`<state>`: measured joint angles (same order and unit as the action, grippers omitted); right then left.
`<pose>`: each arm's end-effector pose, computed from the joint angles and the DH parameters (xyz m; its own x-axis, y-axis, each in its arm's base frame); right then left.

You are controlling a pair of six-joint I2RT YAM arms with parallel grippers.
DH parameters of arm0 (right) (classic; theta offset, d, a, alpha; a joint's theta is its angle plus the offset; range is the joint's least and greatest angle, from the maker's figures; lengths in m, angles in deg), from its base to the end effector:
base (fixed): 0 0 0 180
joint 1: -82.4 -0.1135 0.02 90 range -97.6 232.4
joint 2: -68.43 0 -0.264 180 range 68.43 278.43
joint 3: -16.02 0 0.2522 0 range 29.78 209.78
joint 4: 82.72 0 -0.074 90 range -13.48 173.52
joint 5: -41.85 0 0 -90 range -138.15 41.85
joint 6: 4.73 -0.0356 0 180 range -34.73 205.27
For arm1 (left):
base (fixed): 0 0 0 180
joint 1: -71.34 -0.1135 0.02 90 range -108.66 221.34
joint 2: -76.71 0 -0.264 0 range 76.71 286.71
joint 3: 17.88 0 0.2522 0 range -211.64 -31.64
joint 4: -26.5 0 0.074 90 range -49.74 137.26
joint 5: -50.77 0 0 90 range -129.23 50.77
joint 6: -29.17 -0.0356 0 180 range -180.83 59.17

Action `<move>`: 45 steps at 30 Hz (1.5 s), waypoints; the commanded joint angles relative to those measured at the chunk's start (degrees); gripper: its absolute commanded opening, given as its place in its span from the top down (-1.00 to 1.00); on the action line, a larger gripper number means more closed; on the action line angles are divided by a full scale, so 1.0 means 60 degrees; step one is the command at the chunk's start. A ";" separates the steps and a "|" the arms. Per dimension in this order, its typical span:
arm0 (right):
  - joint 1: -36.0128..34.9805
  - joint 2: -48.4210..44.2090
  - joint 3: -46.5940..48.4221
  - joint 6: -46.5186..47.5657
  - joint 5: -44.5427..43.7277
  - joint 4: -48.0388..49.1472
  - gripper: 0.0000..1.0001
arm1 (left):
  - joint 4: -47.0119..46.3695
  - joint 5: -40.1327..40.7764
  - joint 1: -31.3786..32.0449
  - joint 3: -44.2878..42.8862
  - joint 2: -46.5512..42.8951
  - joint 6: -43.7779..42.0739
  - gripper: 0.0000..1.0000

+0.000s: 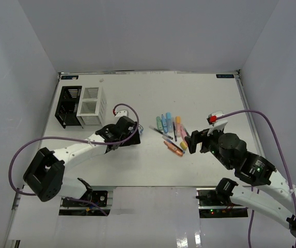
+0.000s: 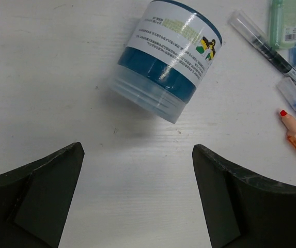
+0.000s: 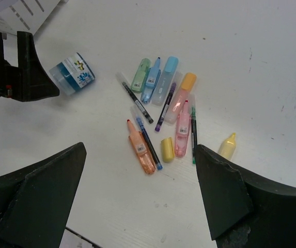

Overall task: Sort the stationery into containers
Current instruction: Pick up the stationery from the center of the board.

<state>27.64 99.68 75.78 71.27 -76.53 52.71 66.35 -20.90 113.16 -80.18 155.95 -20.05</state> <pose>0.0814 0.0859 0.3417 -0.2650 -0.0062 -0.9642 -0.4029 0.9092 0.1049 0.2094 -0.1724 0.2092 -0.8017 -0.1146 -0.5866 -0.0252 0.9870 -0.1585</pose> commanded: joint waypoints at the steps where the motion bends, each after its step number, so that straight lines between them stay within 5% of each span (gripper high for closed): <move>1: 0.0001 0.0081 0.0302 0.0180 0.0334 0.0168 -0.84 | -0.2801 -0.0314 0.0002 0.1040 -0.0929 -0.0624 -0.96; 13: 0.0001 -0.0197 0.0317 0.0078 0.0951 0.0227 -0.86 | -0.7275 -0.1384 -0.0290 0.3254 -0.1050 -0.3982 -0.96; 35: 0.0001 -0.0095 0.0376 -0.0157 0.1214 0.0227 -0.89 | -0.8434 -0.1678 -0.0525 0.3724 0.0561 -0.4892 -0.95; 45: 0.0001 -0.0066 0.0405 -0.0215 0.1273 0.0198 -0.90 | -0.9152 -0.1472 -0.0525 0.3840 0.0651 -0.4833 -0.74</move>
<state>27.64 99.33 75.85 70.59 -69.21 52.73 14.28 -30.59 110.39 -57.60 159.91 -49.10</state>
